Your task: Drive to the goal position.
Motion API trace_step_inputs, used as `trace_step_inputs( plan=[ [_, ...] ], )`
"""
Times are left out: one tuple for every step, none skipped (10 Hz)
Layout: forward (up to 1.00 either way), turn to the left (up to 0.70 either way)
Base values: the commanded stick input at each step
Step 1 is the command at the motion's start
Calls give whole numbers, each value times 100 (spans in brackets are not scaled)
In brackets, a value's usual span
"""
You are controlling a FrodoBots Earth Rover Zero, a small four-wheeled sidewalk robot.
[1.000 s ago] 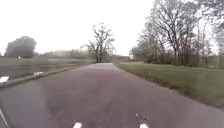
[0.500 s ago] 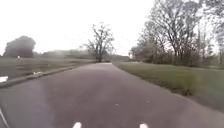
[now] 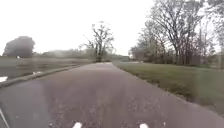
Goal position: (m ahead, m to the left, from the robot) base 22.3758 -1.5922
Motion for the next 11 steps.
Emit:
trace_step_inputs(
  plan=[
    [100, 0],
    [100, 0],
    [100, 0],
    [100, 0],
    [100, 0],
    [100, 0],
    [100, 0],
    [100, 4],
    [100, 40],
    [100, 40],
    [100, 9]
  ],
)
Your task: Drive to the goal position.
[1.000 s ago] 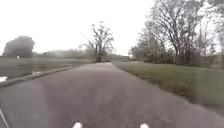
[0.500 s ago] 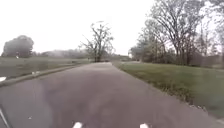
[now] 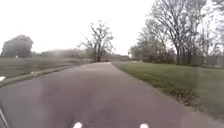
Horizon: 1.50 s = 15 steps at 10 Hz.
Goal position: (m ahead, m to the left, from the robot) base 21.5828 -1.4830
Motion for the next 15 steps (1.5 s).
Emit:
trace_step_inputs(
  plan=[
    [100, 0],
    [100, 0],
    [100, 0],
    [100, 0],
    [100, 0],
    [100, 0],
    [100, 0],
    [100, 0],
    [100, 0],
    [100, 0],
    [100, 0],
    [100, 0],
    [100, 0],
    [100, 0],
    [100, 0]
  ],
)
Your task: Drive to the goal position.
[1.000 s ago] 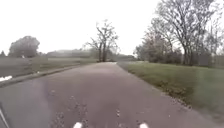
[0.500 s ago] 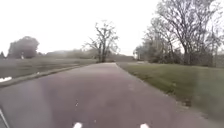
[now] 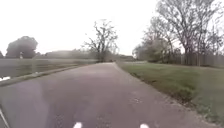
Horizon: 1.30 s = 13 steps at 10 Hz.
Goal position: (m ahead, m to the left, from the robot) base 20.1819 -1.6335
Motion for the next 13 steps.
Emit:
trace_step_inputs(
  plan=[
    [100, 0],
    [100, 0],
    [100, 0],
    [100, 0],
    [100, 0],
    [100, 0],
    [100, 3],
    [100, 37],
    [100, 21],
    [100, 7],
    [100, 0],
    [100, 0],
    [100, 0]
  ],
)
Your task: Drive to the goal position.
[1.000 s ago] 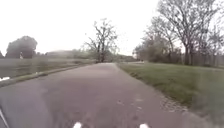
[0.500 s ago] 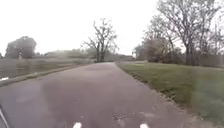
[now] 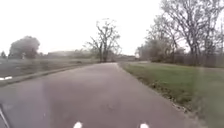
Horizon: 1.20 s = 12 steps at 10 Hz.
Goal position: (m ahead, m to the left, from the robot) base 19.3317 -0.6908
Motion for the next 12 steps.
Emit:
trace_step_inputs(
  plan=[
    [100, 0],
    [100, 0],
    [100, 0],
    [100, 0],
    [100, 0],
    [100, 0],
    [100, 0],
    [100, 0],
    [100, 0],
    [100, 0],
    [100, 0],
    [100, 0]
  ],
)
